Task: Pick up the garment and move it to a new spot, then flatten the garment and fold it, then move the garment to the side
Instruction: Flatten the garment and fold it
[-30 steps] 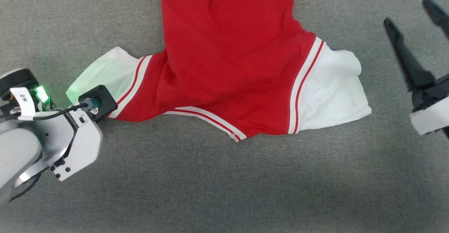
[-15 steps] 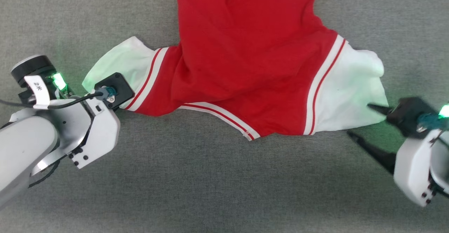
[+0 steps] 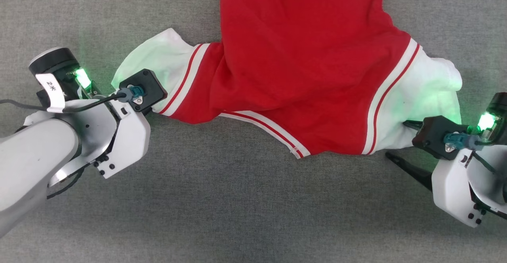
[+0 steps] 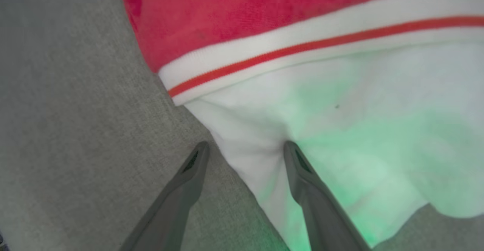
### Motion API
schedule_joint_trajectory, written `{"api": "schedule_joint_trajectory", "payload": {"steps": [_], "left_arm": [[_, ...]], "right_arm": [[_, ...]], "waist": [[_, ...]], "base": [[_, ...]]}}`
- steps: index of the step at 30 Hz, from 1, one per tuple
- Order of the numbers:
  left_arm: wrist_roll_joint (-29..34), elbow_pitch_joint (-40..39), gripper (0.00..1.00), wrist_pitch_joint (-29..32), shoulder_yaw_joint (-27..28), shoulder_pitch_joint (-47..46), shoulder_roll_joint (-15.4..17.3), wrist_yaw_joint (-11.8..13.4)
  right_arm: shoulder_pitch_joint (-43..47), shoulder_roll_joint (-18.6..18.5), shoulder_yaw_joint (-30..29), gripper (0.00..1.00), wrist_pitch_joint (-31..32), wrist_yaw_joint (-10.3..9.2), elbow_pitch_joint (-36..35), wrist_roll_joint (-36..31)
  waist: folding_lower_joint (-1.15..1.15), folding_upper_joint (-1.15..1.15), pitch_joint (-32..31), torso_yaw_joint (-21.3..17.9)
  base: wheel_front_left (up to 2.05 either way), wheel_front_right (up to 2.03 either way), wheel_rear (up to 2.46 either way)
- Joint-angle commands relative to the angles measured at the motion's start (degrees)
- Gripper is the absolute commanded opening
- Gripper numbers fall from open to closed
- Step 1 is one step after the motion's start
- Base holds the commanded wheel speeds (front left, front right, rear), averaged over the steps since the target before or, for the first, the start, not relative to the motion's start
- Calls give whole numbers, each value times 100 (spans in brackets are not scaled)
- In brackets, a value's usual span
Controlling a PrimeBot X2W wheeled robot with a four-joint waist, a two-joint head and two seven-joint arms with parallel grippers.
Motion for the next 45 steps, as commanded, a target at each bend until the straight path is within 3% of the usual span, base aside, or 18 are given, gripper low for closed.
{"api": "schedule_joint_trajectory", "payload": {"steps": [1, 3, 4, 5, 6, 9, 18, 27, 32, 36, 40, 45], "left_arm": [[-11, 79, 0, 8, -113, 87, -177, 5], [-79, 111, 0, -26, -115, 72, -184, 5], [-92, 120, 0, -28, -114, 70, -188, 5], [-105, 130, 0, -30, -115, 67, -197, 5], [-145, 144, 0, -56, -116, 60, -201, 5], [-227, 200, 0, -106, -116, 34, -218, 5], [-1167, 695, 0, -1465, -59, -148, -158, 6], [-2170, 641, 0, -2721, -57, -237, -166, 6], [-2883, 31, 0, -3208, 72, -273, 174, 6], [-3447, -604, 0, -3425, 286, -280, 545, 6], [-3913, -928, 0, -3475, 408, -267, 675, 6], [-4491, -581, 0, -3286, 503, -428, 400, 6]], "right_arm": [[14, 28, 243, 88, 76, -35, 233, -92], [-86, 13, 403, 43, 27, -36, 316, -116], [-150, 0, 479, 30, 6, -37, 355, -129], [-188, -23, 537, 5, 6, -37, 397, -153], [-239, -26, 568, 0, -49, -37, 431, -159], [-358, -15, 594, 0, -164, -39, 527, -158], [-270, -13, -203, 0, -932, -32, 416, -204], [266, -117, -1663, 0, -1277, -33, -82, -84], [658, -120, -2790, 0, -1408, -33, -343, 57], [1092, 6, -3915, 0, -1441, -33, -578, 171], [1338, 110, -4489, 0, -1402, -33, -762, 324], [1073, 321, -4523, 0, -1451, -33, -720, 667]], "waist": [[0, -1, 16, 21], [0, -1, 26, 32], [0, -1, 31, 35], [0, -1, 32, 39], [0, -1, 34, 44], [0, -1, 26, 40], [0, -1, -368, -51], [0, -1, -1019, -113], [0, -1, -1239, -124], [0, -1, -1297, -101], [0, -1, -1291, -70], [0, -1, -1154, -38]], "base": [[0, 0, 0], [0, 0, 0], [0, 0, 0], [0, 0, 0], [0, 0, 0], [0, 0, 0], [0, 0, 0], [0, 0, 0], [0, 0, 0], [0, 0, 0], [0, 0, 0], [0, 0, 0]]}}
